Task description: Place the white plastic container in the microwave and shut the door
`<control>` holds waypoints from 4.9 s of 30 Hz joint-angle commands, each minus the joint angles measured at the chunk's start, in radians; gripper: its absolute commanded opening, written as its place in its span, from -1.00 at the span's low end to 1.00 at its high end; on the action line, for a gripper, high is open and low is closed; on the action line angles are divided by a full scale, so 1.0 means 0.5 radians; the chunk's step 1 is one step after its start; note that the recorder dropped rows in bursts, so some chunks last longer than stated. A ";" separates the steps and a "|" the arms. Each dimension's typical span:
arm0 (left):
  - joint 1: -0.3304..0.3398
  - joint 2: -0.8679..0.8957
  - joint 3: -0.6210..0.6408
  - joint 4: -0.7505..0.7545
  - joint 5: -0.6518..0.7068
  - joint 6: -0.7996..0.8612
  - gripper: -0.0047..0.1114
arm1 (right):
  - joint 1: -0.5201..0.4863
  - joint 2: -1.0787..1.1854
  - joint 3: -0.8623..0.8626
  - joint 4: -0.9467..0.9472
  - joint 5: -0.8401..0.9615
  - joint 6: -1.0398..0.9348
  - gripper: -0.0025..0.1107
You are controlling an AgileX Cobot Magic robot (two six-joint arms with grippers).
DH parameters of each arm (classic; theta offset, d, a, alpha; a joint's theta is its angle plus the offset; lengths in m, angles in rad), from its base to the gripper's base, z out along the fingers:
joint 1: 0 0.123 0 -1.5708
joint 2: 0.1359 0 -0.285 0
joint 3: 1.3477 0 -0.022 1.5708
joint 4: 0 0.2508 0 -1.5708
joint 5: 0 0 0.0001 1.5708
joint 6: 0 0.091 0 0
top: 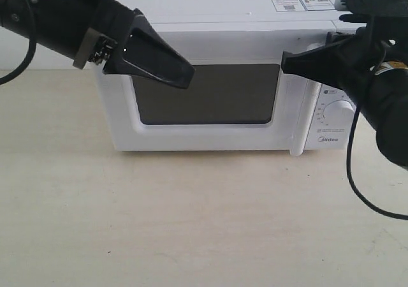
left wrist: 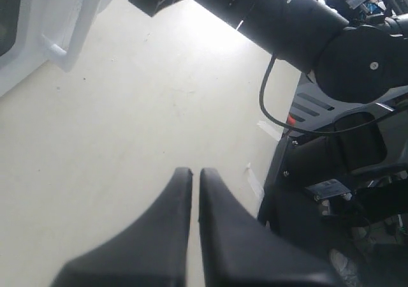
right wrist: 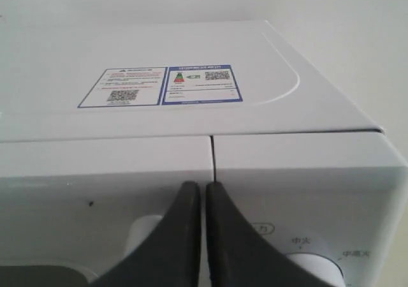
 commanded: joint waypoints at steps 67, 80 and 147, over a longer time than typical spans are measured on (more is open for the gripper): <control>0.131 -2.403 0.995 0.425 -0.837 -0.202 -0.84 | -0.006 -2.209 0.534 1.870 1.118 -2.097 -0.91; 0.678 -2.667 1.394 0.730 -0.889 -0.367 -0.84 | -0.006 -2.209 0.534 1.870 1.121 -2.087 -0.91; 0.980 -2.922 2.435 2.297 -1.582 -2.173 -0.84 | -0.006 -2.209 0.534 1.870 1.116 -2.070 -0.91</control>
